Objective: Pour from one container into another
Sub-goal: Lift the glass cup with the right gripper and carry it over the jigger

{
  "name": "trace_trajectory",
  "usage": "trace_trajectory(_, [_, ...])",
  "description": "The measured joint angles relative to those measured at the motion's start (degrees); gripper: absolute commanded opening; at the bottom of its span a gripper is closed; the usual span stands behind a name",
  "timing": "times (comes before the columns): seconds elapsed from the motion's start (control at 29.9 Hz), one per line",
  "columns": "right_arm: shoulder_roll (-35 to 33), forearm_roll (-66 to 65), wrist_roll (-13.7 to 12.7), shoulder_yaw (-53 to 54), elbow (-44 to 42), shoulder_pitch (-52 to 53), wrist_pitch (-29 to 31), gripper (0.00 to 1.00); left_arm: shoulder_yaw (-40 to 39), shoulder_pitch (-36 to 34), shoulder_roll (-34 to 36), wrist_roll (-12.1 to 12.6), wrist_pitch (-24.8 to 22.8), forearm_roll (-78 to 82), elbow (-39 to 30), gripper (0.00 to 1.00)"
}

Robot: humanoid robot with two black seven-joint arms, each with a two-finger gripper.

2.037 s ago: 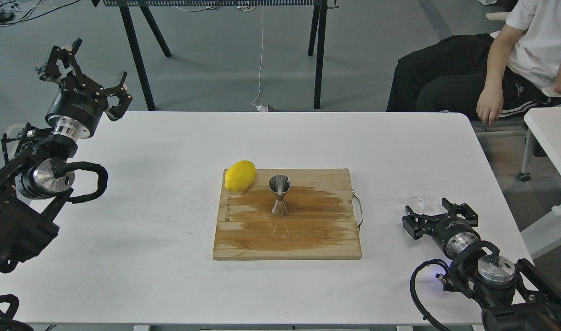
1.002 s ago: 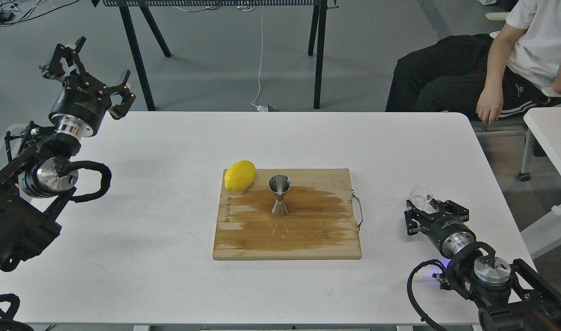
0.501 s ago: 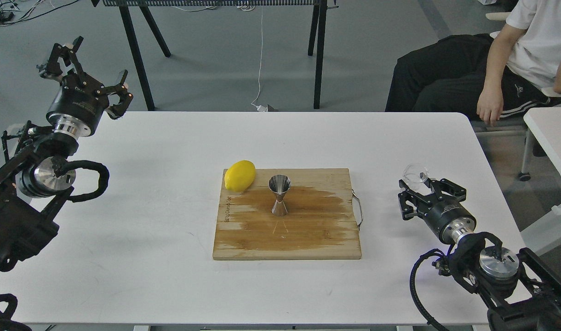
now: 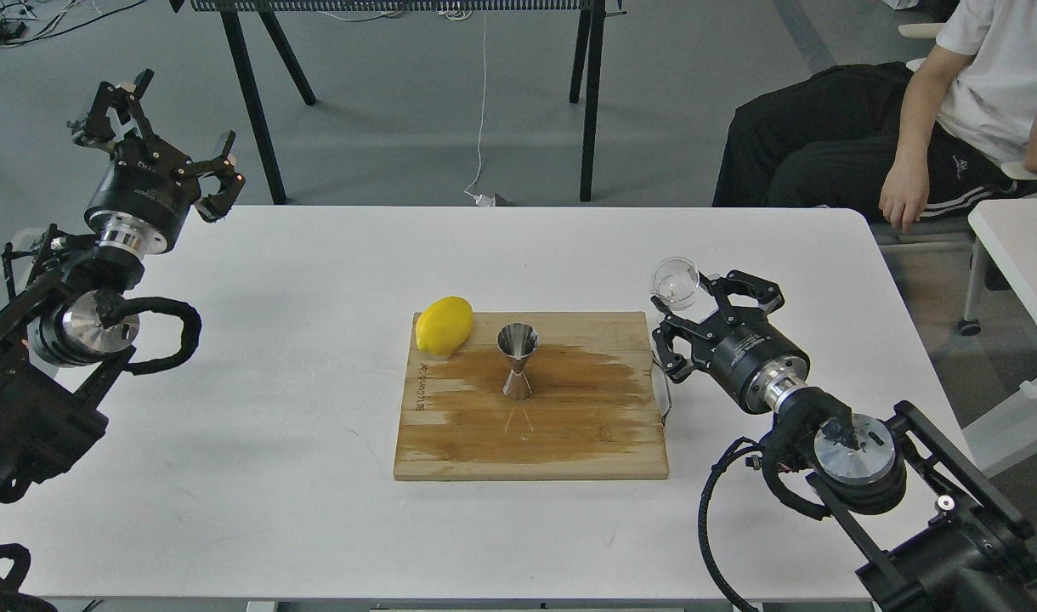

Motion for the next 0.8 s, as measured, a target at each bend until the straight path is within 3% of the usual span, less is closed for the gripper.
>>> trace_trajectory(0.23, [5.0, -11.1, 0.0, -3.6, -0.3, 2.7, -1.0, 0.32, 0.0, 0.1, 0.0, -0.1, -0.1, 0.0, 0.0, 1.00])
trace_trajectory(0.8, [6.7, -27.3, 2.8, -13.6, -5.0, 9.5, -2.5, 0.32, 0.0, -0.1, 0.1, 0.0, -0.4, 0.1, 0.1, 1.00])
